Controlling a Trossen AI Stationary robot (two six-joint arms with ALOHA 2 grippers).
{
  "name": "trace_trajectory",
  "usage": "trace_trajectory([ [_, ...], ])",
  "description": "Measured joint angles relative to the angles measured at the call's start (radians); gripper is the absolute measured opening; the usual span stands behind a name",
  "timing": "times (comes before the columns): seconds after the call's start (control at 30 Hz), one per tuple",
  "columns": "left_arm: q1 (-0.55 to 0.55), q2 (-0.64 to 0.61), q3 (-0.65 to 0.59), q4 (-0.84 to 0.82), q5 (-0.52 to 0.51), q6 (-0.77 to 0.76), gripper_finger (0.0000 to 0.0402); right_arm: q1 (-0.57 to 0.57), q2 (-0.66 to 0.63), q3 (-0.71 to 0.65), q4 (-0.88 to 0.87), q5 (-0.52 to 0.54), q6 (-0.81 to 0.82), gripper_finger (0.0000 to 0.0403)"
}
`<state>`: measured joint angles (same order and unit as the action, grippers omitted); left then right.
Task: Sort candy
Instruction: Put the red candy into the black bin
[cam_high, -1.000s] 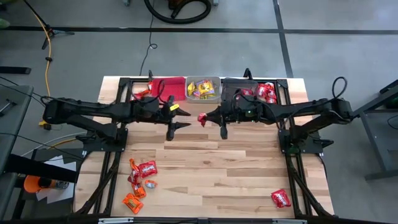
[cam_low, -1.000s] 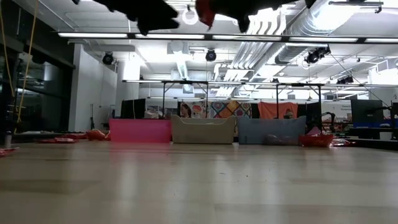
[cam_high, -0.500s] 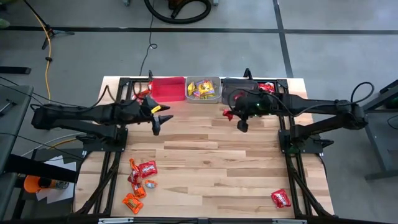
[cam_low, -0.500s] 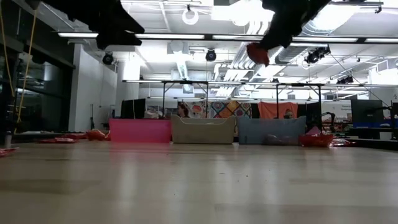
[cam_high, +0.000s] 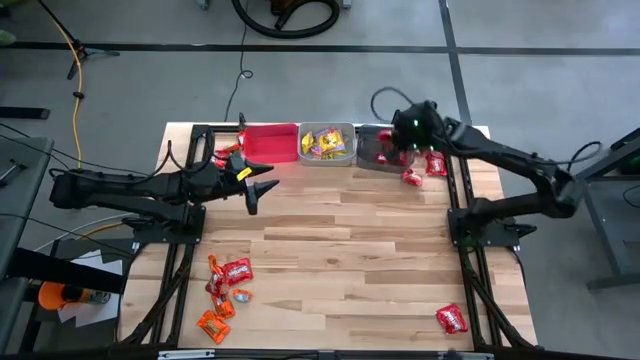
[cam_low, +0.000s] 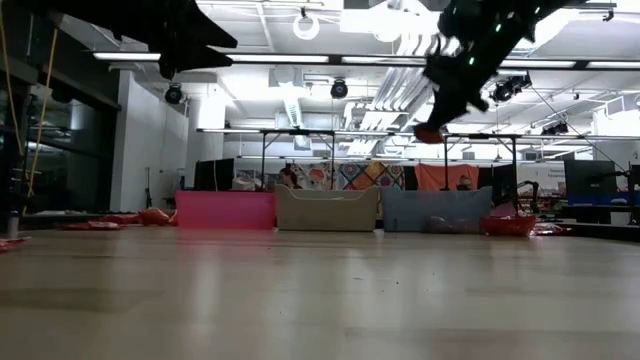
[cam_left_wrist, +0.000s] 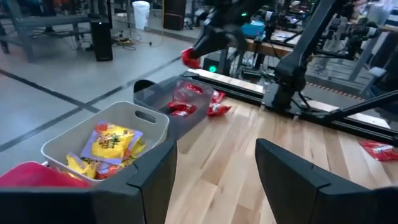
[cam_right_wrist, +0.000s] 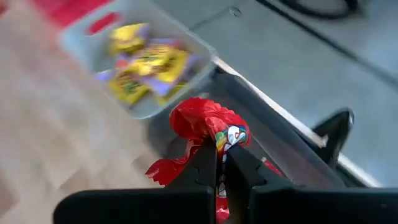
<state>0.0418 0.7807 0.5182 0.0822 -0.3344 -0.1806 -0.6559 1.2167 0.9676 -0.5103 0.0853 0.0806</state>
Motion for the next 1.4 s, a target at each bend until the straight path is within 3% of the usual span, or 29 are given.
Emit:
trace_trajectory([
  [0.13,0.000,0.000,0.000,0.000,-0.003,0.000,0.0207,-0.101,0.110,0.000,0.037,-0.030,0.087,0.0001],
  [0.3,0.000,0.000,0.000,0.000,-0.003,0.000,0.0207,-0.137,0.207,0.000,0.033,-0.035,0.176,0.0029],
  [0.63,0.000,0.000,0.000,0.000,-0.003,0.000,0.0207,-0.113,0.185,0.000,0.028,-0.039,0.227,0.0195],
  [0.7,0.000,0.000,0.000,0.000,-0.003,0.000,0.0207,-0.114,0.155,0.000,0.032,-0.089,0.216,0.0221],
  [0.87,-0.001,0.001,0.000,0.019,0.016,-0.002,0.0207,-0.100,0.034,0.000,0.089,-0.351,0.237,0.0246],
  [1.03,-0.001,0.001,0.000,0.066,0.019,-0.051,0.0207,0.007,-0.073,0.000,0.161,-0.566,0.293,0.0248],
  [1.13,0.000,0.001,0.000,0.089,0.043,-0.051,0.0207,0.125,-0.103,0.000,0.244,-0.609,0.354,0.0248],
  [1.23,-0.001,0.001,0.000,0.091,0.071,-0.051,0.0207,0.267,-0.104,0.000,0.354,-0.568,0.358,0.0248],
  [1.4,-0.001,0.001,0.000,0.096,0.091,-0.052,0.0207,0.468,-0.057,0.000,0.506,-0.352,0.184,0.0248],
])
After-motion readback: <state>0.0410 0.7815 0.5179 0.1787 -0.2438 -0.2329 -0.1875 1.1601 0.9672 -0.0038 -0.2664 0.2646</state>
